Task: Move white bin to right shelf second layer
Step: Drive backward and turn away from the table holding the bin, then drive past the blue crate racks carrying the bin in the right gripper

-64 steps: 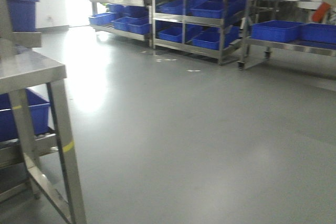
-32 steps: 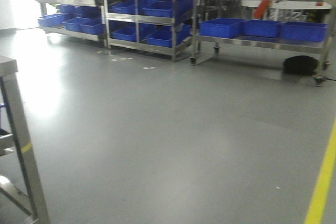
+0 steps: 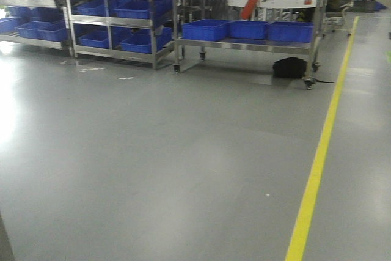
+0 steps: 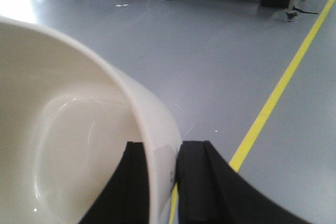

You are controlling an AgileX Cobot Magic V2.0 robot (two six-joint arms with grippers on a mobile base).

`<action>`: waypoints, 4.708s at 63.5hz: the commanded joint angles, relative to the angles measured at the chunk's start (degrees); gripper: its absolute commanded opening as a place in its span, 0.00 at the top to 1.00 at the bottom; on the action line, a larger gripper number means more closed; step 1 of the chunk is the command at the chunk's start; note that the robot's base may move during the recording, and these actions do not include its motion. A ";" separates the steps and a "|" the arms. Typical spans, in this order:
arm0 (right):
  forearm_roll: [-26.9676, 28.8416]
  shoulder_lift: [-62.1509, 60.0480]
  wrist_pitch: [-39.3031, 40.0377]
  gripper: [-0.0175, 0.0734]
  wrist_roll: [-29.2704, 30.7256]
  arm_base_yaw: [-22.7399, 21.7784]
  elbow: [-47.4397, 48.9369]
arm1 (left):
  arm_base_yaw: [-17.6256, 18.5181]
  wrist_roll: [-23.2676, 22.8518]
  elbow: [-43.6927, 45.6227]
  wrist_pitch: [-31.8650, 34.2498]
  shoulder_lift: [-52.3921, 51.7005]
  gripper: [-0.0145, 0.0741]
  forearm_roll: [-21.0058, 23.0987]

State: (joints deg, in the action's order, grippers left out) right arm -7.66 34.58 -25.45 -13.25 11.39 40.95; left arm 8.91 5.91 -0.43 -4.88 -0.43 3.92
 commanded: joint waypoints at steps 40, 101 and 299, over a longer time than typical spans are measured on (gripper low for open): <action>-0.63 0.73 5.66 0.75 0.20 -0.32 1.62 | 0.30 -0.20 -2.11 4.88 -0.80 0.74 0.31; -0.63 0.73 5.66 0.75 0.20 -0.32 1.62 | 0.30 -0.20 -2.11 4.88 -0.80 0.74 0.31; -0.63 0.73 5.66 0.75 0.20 -0.32 1.62 | 0.30 -0.20 -2.11 4.88 -0.80 0.74 0.31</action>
State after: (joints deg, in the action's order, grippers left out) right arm -7.66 35.16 -25.45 -13.25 11.39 40.95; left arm 8.91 5.91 -0.43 -4.88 -0.43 3.92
